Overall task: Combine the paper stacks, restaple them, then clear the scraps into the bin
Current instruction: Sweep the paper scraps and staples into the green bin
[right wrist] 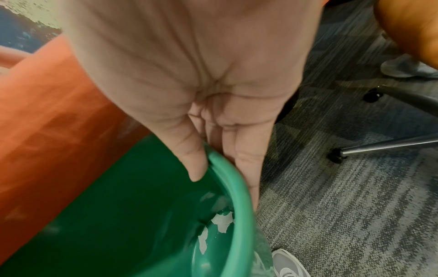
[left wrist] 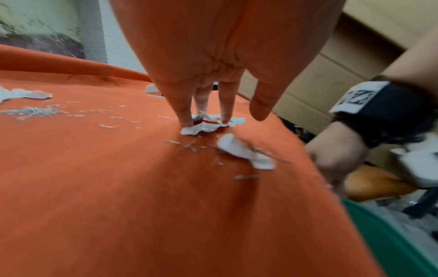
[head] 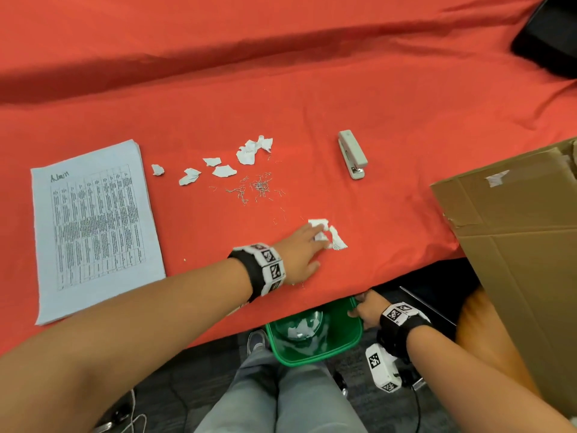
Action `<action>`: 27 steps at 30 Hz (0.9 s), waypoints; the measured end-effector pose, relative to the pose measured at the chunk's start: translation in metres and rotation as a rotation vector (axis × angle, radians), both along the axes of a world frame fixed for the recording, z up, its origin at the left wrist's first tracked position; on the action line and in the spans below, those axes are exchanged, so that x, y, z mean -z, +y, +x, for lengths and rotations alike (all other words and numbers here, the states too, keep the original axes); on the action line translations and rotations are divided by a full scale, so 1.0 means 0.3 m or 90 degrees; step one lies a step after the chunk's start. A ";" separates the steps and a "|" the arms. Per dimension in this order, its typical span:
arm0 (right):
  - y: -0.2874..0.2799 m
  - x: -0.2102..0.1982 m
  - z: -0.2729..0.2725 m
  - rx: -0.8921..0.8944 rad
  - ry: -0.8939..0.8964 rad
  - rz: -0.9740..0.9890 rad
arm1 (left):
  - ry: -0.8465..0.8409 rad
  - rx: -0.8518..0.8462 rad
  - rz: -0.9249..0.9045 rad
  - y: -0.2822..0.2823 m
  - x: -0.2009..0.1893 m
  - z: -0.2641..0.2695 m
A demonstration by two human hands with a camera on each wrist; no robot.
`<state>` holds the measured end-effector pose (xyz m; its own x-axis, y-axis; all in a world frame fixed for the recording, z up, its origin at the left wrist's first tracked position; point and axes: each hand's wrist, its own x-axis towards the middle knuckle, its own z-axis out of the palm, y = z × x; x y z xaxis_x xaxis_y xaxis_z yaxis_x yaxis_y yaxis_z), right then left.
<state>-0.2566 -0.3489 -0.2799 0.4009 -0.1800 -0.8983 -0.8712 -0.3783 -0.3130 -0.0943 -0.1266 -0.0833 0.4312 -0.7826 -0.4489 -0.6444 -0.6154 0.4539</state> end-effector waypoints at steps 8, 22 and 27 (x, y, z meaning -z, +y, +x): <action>0.072 -0.206 0.027 0.013 -0.011 0.011 | 0.000 -0.124 -0.080 -0.032 -0.077 0.049; 0.077 -0.196 0.033 -0.011 0.005 0.002 | -0.043 0.018 0.032 0.071 -0.033 -0.239; 0.110 -0.221 0.048 -0.050 0.016 -0.022 | 0.039 -0.078 -0.067 0.114 -0.069 -0.286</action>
